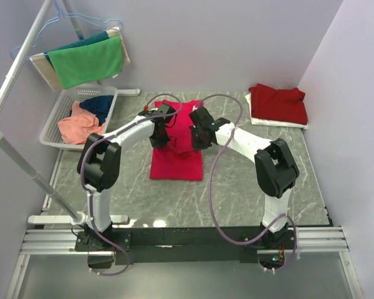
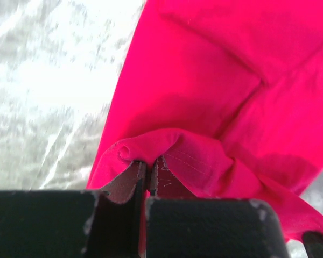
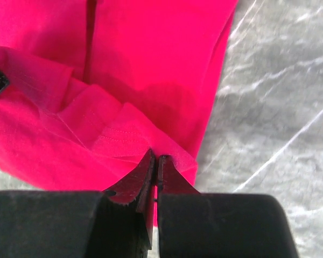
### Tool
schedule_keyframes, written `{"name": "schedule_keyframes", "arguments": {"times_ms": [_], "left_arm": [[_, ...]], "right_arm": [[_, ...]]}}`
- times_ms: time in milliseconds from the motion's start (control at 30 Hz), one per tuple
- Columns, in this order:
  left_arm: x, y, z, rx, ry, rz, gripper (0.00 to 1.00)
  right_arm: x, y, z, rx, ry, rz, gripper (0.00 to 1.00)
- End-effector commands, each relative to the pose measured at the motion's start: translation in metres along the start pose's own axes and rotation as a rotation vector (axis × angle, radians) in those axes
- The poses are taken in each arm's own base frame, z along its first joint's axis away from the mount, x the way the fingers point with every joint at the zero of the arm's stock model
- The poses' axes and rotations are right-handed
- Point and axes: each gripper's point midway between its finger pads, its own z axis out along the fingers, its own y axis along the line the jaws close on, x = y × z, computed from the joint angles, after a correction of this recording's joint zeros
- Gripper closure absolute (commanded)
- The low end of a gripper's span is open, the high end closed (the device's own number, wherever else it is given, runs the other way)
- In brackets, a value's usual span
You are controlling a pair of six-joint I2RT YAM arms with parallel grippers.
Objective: Fold and stack the t-shirts
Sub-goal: Fold the tshirt
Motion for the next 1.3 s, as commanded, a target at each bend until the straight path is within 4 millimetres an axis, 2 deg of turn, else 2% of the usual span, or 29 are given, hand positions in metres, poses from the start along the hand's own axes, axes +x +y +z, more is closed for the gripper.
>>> {"name": "schedule_keyframes", "arguments": {"times_ms": [0,67,100,133,167,233,267,367,467,533,600,633,667,700,733,767,800,833,867,900,933,967,1000,1033,1100,1133,1167,1267], "left_arm": [[-0.019,-0.014,0.01,0.03,0.001,0.042,0.99],[-0.03,-0.015,0.014,0.034,-0.007,0.039,0.77],[-0.034,-0.016,0.017,0.039,-0.013,0.037,0.59],[-0.041,-0.017,0.018,0.048,-0.026,0.03,0.48],[-0.054,-0.013,0.018,0.039,-0.06,0.012,0.46],[-0.078,-0.014,0.017,0.052,-0.126,-0.024,0.41],[-0.1,-0.01,0.014,0.044,-0.176,-0.065,0.4],[-0.135,-0.008,0.008,0.027,-0.262,-0.118,0.39],[-0.152,-0.017,-0.007,0.062,-0.304,-0.122,0.37],[-0.152,-0.019,-0.013,0.091,-0.304,-0.108,0.37],[-0.141,-0.019,-0.019,0.124,-0.271,-0.081,0.37],[-0.127,-0.011,-0.013,0.108,-0.232,-0.051,0.37],[-0.121,-0.008,-0.019,0.11,-0.218,-0.04,0.38],[-0.112,-0.004,-0.02,0.11,-0.19,-0.028,0.39],[-0.093,0.009,-0.011,0.078,-0.143,0.003,0.42],[-0.088,0.015,-0.021,0.088,-0.144,0.008,0.45],[-0.081,0.019,-0.022,0.094,-0.136,0.023,0.47],[-0.06,0.031,-0.016,0.086,-0.091,0.043,0.53],[-0.062,0.033,-0.03,0.109,-0.118,0.037,0.57],[-0.057,0.036,-0.034,0.121,-0.118,0.036,0.62],[-0.043,0.041,-0.032,0.132,-0.087,0.045,0.68],[-0.044,0.04,-0.042,0.164,-0.103,0.04,0.71],[-0.039,0.038,-0.043,0.186,-0.089,0.045,0.73],[-0.031,0.038,-0.042,0.203,-0.064,0.057,0.8],[-0.023,0.036,-0.039,0.213,-0.039,0.071,0.88],[-0.02,0.035,-0.038,0.212,-0.032,0.087,0.95],[-0.015,0.034,-0.032,0.206,-0.016,0.1,0.99],[-0.007,0.025,-0.025,0.22,0.02,0.133,0.99]], "right_arm": [[-0.024,-0.006,0.005,-0.003,-0.026,0.011,1.0],[-0.034,-0.008,0.009,-0.006,-0.043,0.03,1.0],[-0.04,-0.012,0.011,-0.01,-0.052,0.045,0.85],[-0.045,-0.015,0.014,-0.013,-0.062,0.06,0.79],[-0.056,-0.014,0.015,-0.03,-0.093,0.08,0.75],[-0.074,-0.025,0.019,-0.025,-0.13,0.127,0.7],[-0.082,-0.024,0.02,-0.046,-0.138,0.144,0.66],[-0.108,-0.029,0.025,-0.073,-0.167,0.192,0.64],[-0.124,-0.027,0.029,-0.102,-0.169,0.211,0.63],[-0.13,-0.027,0.028,-0.097,-0.177,0.211,0.63],[-0.126,-0.028,0.021,-0.088,-0.166,0.203,0.64],[-0.118,-0.031,0.02,-0.077,-0.141,0.199,0.64],[-0.113,-0.03,0.016,-0.079,-0.132,0.194,0.64],[-0.099,-0.031,0.009,-0.077,-0.111,0.184,0.65],[-0.092,-0.034,0.005,-0.063,-0.107,0.172,0.65],[-0.083,-0.03,0.001,-0.064,-0.101,0.157,0.65],[-0.072,-0.031,-0.009,-0.064,-0.099,0.143,0.65],[-0.067,-0.03,-0.013,-0.055,-0.104,0.134,0.65],[-0.06,-0.023,-0.018,-0.063,-0.102,0.119,0.65],[-0.054,-0.019,-0.026,-0.071,-0.104,0.107,0.65],[-0.05,-0.015,-0.028,-0.071,-0.1,0.099,0.65],[-0.045,-0.014,-0.029,-0.064,-0.097,0.091,0.65],[-0.038,-0.003,-0.031,-0.074,-0.084,0.07,0.65],[-0.033,0.001,-0.03,-0.08,-0.075,0.06,0.66],[-0.022,0.016,-0.026,-0.1,-0.056,0.026,0.75],[-0.019,0.022,-0.024,-0.109,-0.05,0.017,0.85],[-0.016,0.026,-0.021,-0.116,-0.04,0.012,1.0],[-0.009,0.041,-0.009,-0.145,0.003,0.003,1.0]]}}
